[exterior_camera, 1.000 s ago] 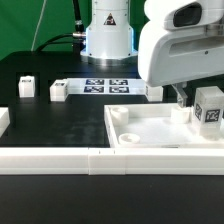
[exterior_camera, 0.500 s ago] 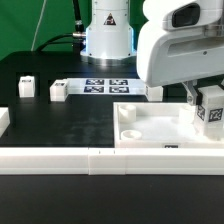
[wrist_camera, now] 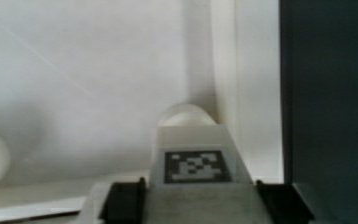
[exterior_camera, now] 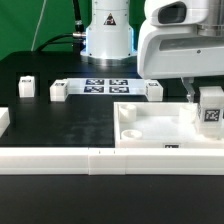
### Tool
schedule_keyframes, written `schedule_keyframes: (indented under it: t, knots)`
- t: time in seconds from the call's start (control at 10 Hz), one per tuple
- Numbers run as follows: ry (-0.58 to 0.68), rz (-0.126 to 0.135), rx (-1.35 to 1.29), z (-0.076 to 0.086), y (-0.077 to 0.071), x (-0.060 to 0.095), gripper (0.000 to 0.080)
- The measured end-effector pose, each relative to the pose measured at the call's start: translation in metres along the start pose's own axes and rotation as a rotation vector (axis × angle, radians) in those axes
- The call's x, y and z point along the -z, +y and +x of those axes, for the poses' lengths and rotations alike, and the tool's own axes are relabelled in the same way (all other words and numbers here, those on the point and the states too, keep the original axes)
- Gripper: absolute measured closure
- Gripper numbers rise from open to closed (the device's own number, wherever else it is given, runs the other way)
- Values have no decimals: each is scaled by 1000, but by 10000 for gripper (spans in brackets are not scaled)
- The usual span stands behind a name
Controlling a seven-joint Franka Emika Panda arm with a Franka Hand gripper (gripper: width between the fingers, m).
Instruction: Assemble one leg
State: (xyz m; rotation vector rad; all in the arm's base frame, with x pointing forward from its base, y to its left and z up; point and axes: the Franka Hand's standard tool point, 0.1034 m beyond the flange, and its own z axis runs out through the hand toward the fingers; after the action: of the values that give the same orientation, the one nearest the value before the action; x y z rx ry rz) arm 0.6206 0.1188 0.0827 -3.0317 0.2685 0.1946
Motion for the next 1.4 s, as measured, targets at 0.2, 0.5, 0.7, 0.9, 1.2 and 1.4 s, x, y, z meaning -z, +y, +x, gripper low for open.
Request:
schedule_keyframes:
  t: [0.2,0.5,0.7,0.9,1.2,1.4]
  knots:
    - [33,4,-313,-2,-4,-1,506]
    - [35,8,-630,-4,-8,-2,506]
    - [27,20,-763,-1,-9,-1,506]
    - [22,29,-806,-2,-11,-1,506]
    - [18,25,-693,-4,-13,-3,173]
    - [17,19,-482,-4,-13,-2,153]
